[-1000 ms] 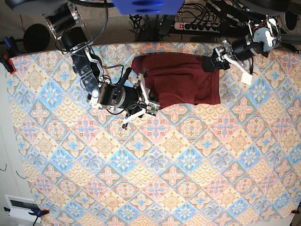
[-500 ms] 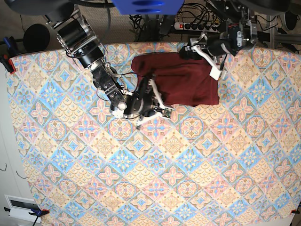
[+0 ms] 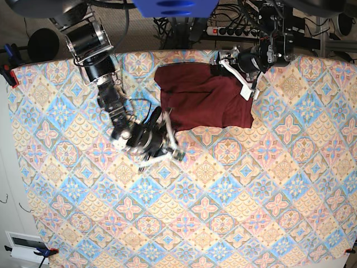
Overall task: Layout the t-shirt on the table in an organized manner, then fold the t-shirt properly
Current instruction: 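Grasp the bundle's end with the left gripper and fold it over toward the right gripper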
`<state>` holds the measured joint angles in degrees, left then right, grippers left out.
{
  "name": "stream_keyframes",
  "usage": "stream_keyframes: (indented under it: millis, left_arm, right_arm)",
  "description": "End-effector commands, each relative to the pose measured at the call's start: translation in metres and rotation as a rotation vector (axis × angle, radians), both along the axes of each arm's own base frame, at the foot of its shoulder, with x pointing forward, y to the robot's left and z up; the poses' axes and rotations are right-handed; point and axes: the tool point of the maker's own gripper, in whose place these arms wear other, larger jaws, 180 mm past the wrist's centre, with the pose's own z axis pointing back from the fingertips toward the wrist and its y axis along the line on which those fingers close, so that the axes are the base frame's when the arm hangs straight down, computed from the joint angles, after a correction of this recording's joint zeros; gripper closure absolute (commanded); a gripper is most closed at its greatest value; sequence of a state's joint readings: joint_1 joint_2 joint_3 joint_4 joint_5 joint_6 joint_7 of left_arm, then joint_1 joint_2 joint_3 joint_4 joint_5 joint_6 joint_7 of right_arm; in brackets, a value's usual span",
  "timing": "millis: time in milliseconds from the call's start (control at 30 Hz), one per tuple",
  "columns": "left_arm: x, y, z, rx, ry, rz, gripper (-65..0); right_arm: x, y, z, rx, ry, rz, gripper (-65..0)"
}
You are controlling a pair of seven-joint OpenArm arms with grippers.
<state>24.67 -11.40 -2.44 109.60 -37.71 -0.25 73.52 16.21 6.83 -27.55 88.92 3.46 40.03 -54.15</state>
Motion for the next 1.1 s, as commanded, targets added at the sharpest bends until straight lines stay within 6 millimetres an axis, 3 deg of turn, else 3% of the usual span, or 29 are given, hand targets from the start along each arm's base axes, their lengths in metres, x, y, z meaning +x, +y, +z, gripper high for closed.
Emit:
stream_keyframes:
  millis: [0, 167, 467, 633, 700, 867, 1000, 1067]
  left_arm:
    - [0.004, -0.001, 0.006, -0.012, -0.023, -0.004, -31.3]
    - [0.007, 0.001, 0.007, -0.005, -0.029, -0.001, -31.3]
    - [0.023, 0.005, 0.005, 0.000, -0.045, 0.014, -31.3]
    - [0.025, 0.006, 0.005, 0.004, -0.047, 0.015, -31.2]
    - [0.025, 0.011, 0.002, 0.040, -0.047, 0.011, -30.6]
    - [0.033, 0.022, -0.013, 0.099, -0.030, 0.019, -18.0]
    - [0.046, 0.026, -0.017, 0.104, -0.031, 0.033, -1.4]
    - [0.052, 0.026, -0.019, 0.103, -0.030, 0.036, 0.0]
  right_arm:
    - [0.010, 0.002, 0.016, 0.035, -0.035, -0.011, -8.4]
    - [0.013, -0.003, 0.014, 0.042, -0.026, -0.031, -8.5]
    - [0.000, -0.019, -0.044, -0.017, 0.144, -0.070, -8.3]
    - [-0.005, -0.022, -0.055, -0.033, 0.177, -0.072, -8.2]
    - [-0.010, -0.014, -0.057, -0.047, 0.177, -0.037, -8.2]
    - [-0.026, 0.005, -0.064, -0.086, 0.183, 0.053, -8.2]
    - [-0.031, 0.010, -0.064, -0.094, 0.180, 0.075, -8.2]
    - [-0.031, 0.011, -0.059, -0.089, 0.163, 0.080, -8.2]
